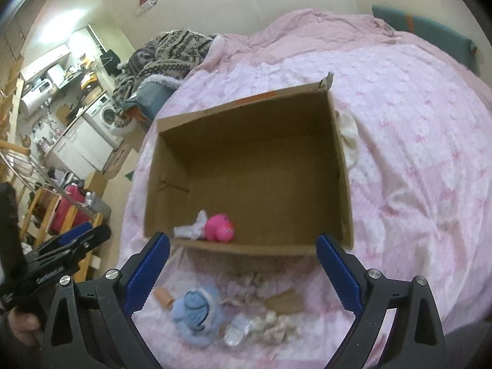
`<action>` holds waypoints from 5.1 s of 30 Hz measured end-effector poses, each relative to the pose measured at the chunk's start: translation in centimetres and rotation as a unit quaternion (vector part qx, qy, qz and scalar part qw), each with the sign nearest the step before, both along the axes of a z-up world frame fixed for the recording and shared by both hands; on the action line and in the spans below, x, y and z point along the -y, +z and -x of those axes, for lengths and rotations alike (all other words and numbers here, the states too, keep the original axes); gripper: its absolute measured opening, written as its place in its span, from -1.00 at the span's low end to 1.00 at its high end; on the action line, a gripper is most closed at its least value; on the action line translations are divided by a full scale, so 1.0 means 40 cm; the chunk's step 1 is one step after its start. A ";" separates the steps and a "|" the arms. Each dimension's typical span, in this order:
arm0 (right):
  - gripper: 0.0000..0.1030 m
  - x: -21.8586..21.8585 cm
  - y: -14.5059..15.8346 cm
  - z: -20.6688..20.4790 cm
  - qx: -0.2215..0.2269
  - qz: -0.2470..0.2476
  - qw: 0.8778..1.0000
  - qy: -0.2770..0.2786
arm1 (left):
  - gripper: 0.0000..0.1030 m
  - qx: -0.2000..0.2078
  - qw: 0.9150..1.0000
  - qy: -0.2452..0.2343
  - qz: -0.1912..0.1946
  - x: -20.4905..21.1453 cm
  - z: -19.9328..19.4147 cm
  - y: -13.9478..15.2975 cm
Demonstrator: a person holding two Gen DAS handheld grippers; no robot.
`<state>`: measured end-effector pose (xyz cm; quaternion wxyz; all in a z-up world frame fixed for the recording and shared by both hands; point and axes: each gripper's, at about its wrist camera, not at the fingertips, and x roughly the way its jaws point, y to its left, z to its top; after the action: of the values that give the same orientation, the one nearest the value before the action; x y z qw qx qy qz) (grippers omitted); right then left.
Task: Organize soft objects
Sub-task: 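Open both grippers to drop the duck and sock into the box, then grasp the cream scrunchie with the right gripper while the left reaches the foam roller, then grasp the tan foam roller with the left gripper while the right holds the scrunchie, then carry the roller and scrunchie with both grippers over the box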
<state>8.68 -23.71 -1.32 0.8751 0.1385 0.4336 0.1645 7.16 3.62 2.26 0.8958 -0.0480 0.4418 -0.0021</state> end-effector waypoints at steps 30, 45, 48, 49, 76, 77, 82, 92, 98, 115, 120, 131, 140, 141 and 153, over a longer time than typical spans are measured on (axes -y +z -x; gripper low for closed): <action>-0.07 0.000 -0.336 0.005 -0.294 0.016 0.956 -0.008 | 0.33 -0.114 0.993 0.038 0.020 -0.026 -0.013 -0.173; -0.68 -0.025 -0.205 0.033 -0.225 0.001 0.974 0.031 | 0.33 -0.136 0.987 0.073 0.031 -0.081 -0.002 -0.186; -0.68 -0.035 -0.137 0.045 -0.164 0.006 0.986 0.039 | 0.33 -0.144 0.986 0.079 0.034 -0.085 -0.001 -0.194; -0.68 -0.036 -0.115 0.049 -0.141 0.011 0.989 0.040 | 0.33 -0.147 0.985 0.080 0.034 -0.087 -0.001 -0.197; -0.68 -0.019 -0.123 0.038 -0.092 -0.020 0.995 0.029 | -0.90 -0.269 0.957 0.064 0.091 -0.045 -0.008 -0.361; -0.68 -0.019 -0.122 0.038 -0.091 -0.020 0.995 0.030 | -0.91 -0.261 0.960 0.062 0.083 -0.045 -0.007 -0.350; -0.68 -0.023 -0.124 0.039 -0.090 -0.017 0.995 0.031 | -0.91 -0.230 0.969 0.067 0.066 -0.056 0.004 -0.305; -0.68 -0.031 -0.123 0.044 -0.088 -0.007 0.996 0.034 | -0.91 -0.190 0.980 0.054 0.028 -0.044 0.011 -0.260; -0.68 -0.032 -0.122 0.044 -0.086 -0.008 0.996 0.033 | -0.91 -0.179 0.983 0.046 0.020 -0.025 0.011 -0.256; -0.68 -0.029 -0.120 0.045 -0.085 -0.010 0.996 0.036 | -0.91 -0.143 0.988 0.059 0.009 -0.030 0.022 -0.217; -0.68 -0.012 -0.071 0.060 -0.055 -0.026 0.998 0.032 | -0.91 -0.065 0.997 0.042 0.009 -0.024 0.037 -0.091; -0.68 0.020 0.022 0.008 0.032 -0.057 0.998 0.022 | -0.91 0.062 0.998 -0.026 -0.001 0.015 -0.042 0.037; -0.68 0.044 -0.054 -0.082 0.000 -0.059 0.998 -0.018 | -0.91 0.060 0.997 -0.056 -0.002 0.056 -0.115 -0.034; -0.68 0.044 -0.061 -0.084 -0.004 -0.061 0.998 -0.019 | -0.91 0.064 0.996 -0.064 -0.003 0.062 -0.119 -0.039; -0.67 0.008 -0.115 -0.107 -0.032 -0.010 0.999 -0.019 | -0.89 0.057 0.990 -0.130 0.004 0.141 -0.148 -0.096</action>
<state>12.95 -24.04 -5.91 0.8624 0.1607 0.4566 0.1480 13.07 -2.00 -1.56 0.9115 0.0062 0.3924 -0.1230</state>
